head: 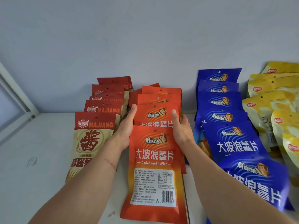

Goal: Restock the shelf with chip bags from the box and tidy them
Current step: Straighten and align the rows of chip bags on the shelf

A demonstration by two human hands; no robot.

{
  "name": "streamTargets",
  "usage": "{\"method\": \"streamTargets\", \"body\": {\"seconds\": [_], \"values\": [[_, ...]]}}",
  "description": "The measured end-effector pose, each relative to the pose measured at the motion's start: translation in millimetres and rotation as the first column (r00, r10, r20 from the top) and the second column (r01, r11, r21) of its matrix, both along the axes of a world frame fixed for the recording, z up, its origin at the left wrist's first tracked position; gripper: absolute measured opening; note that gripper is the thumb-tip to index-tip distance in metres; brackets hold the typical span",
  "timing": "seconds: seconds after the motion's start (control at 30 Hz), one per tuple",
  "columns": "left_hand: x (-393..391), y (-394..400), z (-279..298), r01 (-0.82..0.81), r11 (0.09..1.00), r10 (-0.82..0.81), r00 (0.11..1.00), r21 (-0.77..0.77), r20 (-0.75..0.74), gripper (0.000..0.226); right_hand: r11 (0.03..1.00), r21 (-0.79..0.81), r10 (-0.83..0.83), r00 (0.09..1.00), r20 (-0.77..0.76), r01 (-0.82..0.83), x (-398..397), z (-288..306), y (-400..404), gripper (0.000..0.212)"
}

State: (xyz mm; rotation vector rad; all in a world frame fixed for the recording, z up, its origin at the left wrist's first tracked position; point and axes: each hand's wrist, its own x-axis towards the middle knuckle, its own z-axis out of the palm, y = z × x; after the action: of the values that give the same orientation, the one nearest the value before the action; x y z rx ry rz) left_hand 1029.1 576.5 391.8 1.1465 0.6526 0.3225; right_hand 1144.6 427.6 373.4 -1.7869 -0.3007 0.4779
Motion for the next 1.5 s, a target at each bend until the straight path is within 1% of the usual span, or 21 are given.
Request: {"method": "streamTargets", "body": {"seconds": [0.1,0.17,0.3,0.37,0.43,0.5,0.57,0.67,0.7,0.77,0.8,0.83,0.87,0.9,0.93,1.0,1.07,1.1,1.27,1.37,1.5], "values": [[1,8,-6,-0.113,0.994,0.113,0.993,-0.005,0.025,0.055,0.999,-0.038,-0.012,1.000,-0.007,0.012,5,-6,3,0.123],[7,13,-8,-0.143,0.989,0.143,0.990,-0.048,-0.017,0.062,0.997,-0.072,-0.013,1.000,0.018,0.015,4,-2,4,0.126],[28,23,-6,-0.100,0.989,0.092,0.993,-0.111,-0.072,0.081,0.990,-0.141,-0.003,1.000,-0.014,0.001,12,-5,7,0.129],[34,24,-5,-0.057,0.994,0.052,0.997,-0.094,-0.056,0.078,0.992,-0.123,-0.002,0.999,-0.051,-0.005,15,-9,7,0.124],[39,22,-7,0.012,0.997,-0.014,1.000,-0.079,-0.023,0.073,0.992,-0.122,0.006,0.999,-0.044,-0.011,12,-6,2,0.111],[44,23,-11,0.073,0.997,-0.073,0.997,-0.035,-0.012,0.077,0.991,-0.131,0.003,1.000,-0.026,-0.007,11,-6,-1,0.097],[46,25,-9,0.058,0.998,-0.058,0.998,0.036,-0.023,0.079,0.989,-0.149,-0.003,1.000,-0.007,0.002,12,-8,-2,0.102],[36,30,-1,-0.018,0.987,0.035,0.994,0.157,-0.105,0.071,0.986,-0.163,-0.020,0.998,0.054,0.028,14,-9,1,0.114],[30,28,4,-0.067,0.980,0.093,0.987,0.185,-0.134,0.070,0.985,-0.167,-0.033,0.995,0.095,0.048,14,-6,2,0.114],[14,16,16,-0.177,0.950,0.217,0.966,0.256,-0.139,0.082,0.977,-0.187,-0.052,0.971,0.233,0.097,14,3,4,0.106],[3,4,22,-0.204,0.907,0.267,0.955,0.370,-0.129,0.082,0.970,-0.208,-0.054,0.951,0.306,0.122,15,8,6,0.101],[-11,-13,25,-0.200,0.814,0.307,0.945,0.545,-0.113,0.079,0.962,-0.232,-0.047,0.924,0.379,0.144,17,13,10,0.098],[-26,-31,25,-0.144,0.667,0.316,0.943,0.731,-0.103,0.077,0.952,-0.260,-0.032,0.895,0.445,0.163,19,19,14,0.096],[-41,-56,21,-0.048,0.504,0.282,0.953,0.862,-0.112,0.076,0.939,-0.292,-0.008,0.861,0.509,0.182,20,25,18,0.095],[-55,-80,12,0.076,0.355,0.230,0.959,0.932,-0.166,0.077,0.922,-0.330,0.021,0.825,0.565,0.203,23,30,24,0.095],[-78,-122,-18,0.293,0.050,0.181,0.937,0.955,-0.297,0.078,0.880,-0.403,0.084,0.751,0.654,0.252,28,42,32,0.094],[-90,-142,-49,0.423,-0.157,0.095,0.906,0.892,-0.413,0.079,0.839,-0.464,0.155,0.692,0.705,0.286,34,52,40,0.091],[-92,-143,-59,0.444,-0.223,0.086,0.896,0.868,-0.436,0.080,0.822,-0.496,0.200,0.672,0.713,0.281,37,56,44,0.090],[-86,-120,-67,0.482,-0.357,0.142,0.874,0.800,-0.464,0.080,0.713,-0.693,0.485,0.640,0.596,0.106,53,58,66,0.086],[-77,-109,-58,0.509,-0.390,0.153,0.858,0.767,-0.491,0.077,0.666,-0.746,0.551,0.655,0.517,0.028,61,56,73,0.088],[-62,-97,-52,0.501,-0.416,0.168,0.862,0.759,-0.477,0.077,0.662,-0.748,0.593,0.643,0.485,-0.046,64,63,81,0.085]]}}
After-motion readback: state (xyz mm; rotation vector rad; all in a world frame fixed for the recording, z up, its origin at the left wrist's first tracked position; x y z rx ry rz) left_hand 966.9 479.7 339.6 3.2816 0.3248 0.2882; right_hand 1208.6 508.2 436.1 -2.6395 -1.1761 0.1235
